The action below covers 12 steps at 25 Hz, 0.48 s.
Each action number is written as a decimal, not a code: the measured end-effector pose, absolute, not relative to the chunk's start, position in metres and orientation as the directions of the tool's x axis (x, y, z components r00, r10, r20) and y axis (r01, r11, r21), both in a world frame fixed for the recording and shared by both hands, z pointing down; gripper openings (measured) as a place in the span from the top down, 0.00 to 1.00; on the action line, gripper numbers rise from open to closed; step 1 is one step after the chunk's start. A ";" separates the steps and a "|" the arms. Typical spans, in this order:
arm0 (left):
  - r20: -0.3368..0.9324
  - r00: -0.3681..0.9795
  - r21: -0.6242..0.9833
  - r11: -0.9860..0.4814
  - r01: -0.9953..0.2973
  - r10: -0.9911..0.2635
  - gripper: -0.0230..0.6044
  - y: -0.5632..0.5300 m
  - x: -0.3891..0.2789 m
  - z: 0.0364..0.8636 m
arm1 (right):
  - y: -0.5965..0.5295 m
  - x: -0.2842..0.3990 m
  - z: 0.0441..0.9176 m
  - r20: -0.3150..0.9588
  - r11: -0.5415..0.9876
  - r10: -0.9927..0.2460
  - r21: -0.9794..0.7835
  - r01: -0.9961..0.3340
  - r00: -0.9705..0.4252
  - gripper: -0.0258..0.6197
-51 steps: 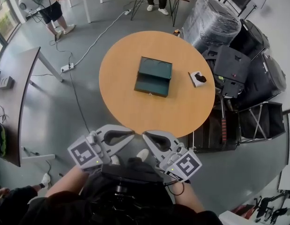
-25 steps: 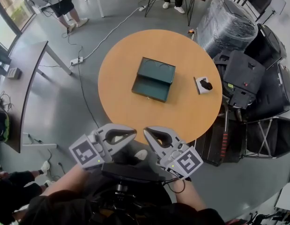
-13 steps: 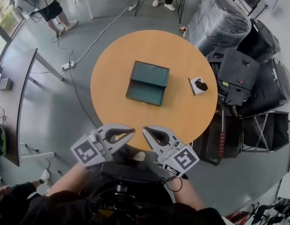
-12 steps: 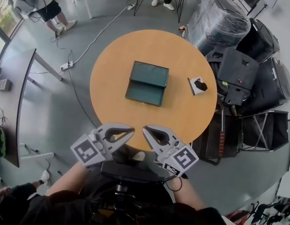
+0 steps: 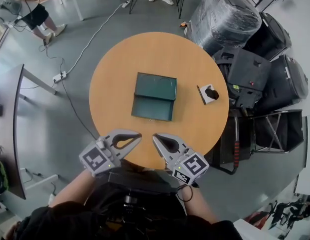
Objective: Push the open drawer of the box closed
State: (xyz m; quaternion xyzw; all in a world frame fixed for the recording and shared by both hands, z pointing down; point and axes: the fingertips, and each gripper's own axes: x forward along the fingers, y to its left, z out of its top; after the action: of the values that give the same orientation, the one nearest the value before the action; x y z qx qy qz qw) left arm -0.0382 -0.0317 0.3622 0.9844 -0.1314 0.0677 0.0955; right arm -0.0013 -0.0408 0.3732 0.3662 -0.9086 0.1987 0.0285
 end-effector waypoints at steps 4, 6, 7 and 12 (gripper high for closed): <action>0.162 0.962 0.181 -0.952 -0.247 -0.219 0.94 -0.061 -0.048 0.385 | -0.068 -0.007 0.400 0.244 0.602 -0.676 -0.363 -0.712 -0.696 0.95; 0.153 0.965 0.196 -0.950 -0.243 -0.215 0.94 -0.074 -0.051 0.395 | -0.080 -0.006 0.418 0.284 0.565 -0.683 -0.378 -0.733 -0.673 0.95; 0.148 0.966 0.207 -0.948 -0.242 -0.214 0.94 -0.080 -0.053 0.400 | -0.085 -0.005 0.427 0.303 0.548 -0.684 -0.386 -0.742 -0.663 0.95; 0.140 0.971 0.257 -0.940 -0.225 -0.194 0.94 -0.094 -0.048 0.427 | -0.101 0.005 0.472 0.370 0.478 -0.670 -0.448 -0.755 -0.643 0.95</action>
State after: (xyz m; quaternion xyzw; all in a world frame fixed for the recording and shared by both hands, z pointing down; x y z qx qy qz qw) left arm -0.0483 -0.0941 0.4268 0.9833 -0.1065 0.0563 0.1366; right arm 0.0046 -0.1007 0.4724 0.4161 -0.8565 0.2967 0.0718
